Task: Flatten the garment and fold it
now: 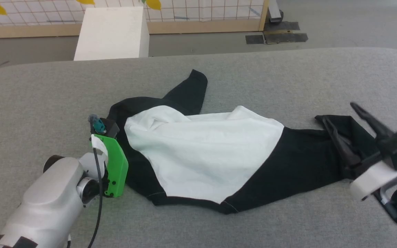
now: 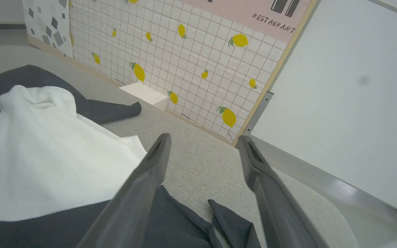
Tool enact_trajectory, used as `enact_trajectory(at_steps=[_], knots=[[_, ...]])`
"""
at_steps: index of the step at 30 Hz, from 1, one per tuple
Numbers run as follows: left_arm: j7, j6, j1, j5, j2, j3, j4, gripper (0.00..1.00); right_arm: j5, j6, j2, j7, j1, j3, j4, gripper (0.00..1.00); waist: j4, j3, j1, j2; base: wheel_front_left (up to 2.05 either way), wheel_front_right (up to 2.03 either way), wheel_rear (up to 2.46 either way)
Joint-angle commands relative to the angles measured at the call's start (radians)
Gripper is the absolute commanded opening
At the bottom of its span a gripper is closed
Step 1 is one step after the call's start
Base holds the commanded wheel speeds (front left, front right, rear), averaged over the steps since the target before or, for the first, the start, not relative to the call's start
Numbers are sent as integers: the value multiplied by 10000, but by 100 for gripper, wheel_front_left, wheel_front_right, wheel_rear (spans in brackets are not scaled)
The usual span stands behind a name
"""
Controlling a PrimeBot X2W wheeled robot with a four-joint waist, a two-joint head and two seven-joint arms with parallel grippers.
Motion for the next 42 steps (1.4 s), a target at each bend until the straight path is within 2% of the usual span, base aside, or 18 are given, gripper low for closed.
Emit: enact_trajectory(at_steps=[1, 5, 10, 13, 17, 21, 29, 33, 34, 35, 42], knots=[[-160, -36, -186, -127, 159, -91, -58, 0, 153, -17, -411, 306, -416, 315, -146, 100, 96, -100, 0, 0, 0, 0, 0], [-580, -36, -268, -535, 434, -285, -586, 0, 1256, -17, -1719, 2060, -1200, 2018, -453, 100, 218, -244, 0, 0, 0, 0, 0], [-927, -36, -114, -712, 829, -735, -1266, 0, 3845, -17, -3297, 5325, -2214, 4549, -986, 100, 368, -314, 0, 0, 0, 0, 0], [-1036, -36, -92, -777, 873, -926, -1468, 0, 5063, -17, -3851, 6701, -2662, 5577, -1172, 100, 521, -228, 0, 0, 0, 0, 0], [-1238, -36, -202, -805, 883, -1068, -1508, 0, 5890, -17, -3762, 7326, -3155, 6445, -785, 100, 655, 39, 0, 0, 0, 0, 0], [-1407, -36, -405, -836, 835, -1135, -1473, 0, 6216, -17, -3218, 7302, -3606, 7139, 131, 100, 779, 378, 0, 0, 0, 0, 0], [-1768, -36, -753, -935, 667, -1317, -1301, 0, 6596, -17, -2250, 6885, -3966, 9056, 2035, 100, 1000, 882, 0, 0, 0, 0, 0], [-1987, -36, -697, -1056, 634, -1442, -1182, 0, 6825, -17, -2027, 6168, -4102, 9724, 2537, 100, 959, 908, 0, 0, 0, 0, 0], [-2044, -36, -663, -1100, 653, -1457, -1161, 0, 6791, -17, -2000, 5930, -4164, 9813, 2572, 25, 917, 892, 0, 0, 0, 0, 0], [-2149, -36, -627, -1149, 680, -1476, -1149, 0, 6737, -17, -1999, 5593, -4247, 9895, 2608, 0, 870, 863, 0, 0, 0, 0, 0], [-3661, -25, -335, -962, 988, -1413, -1214, 0, 6295, -17, -2336, 3278, -4501, 10035, 2462, 0, 669, 148, 0, 0, 0, 0, 0]])
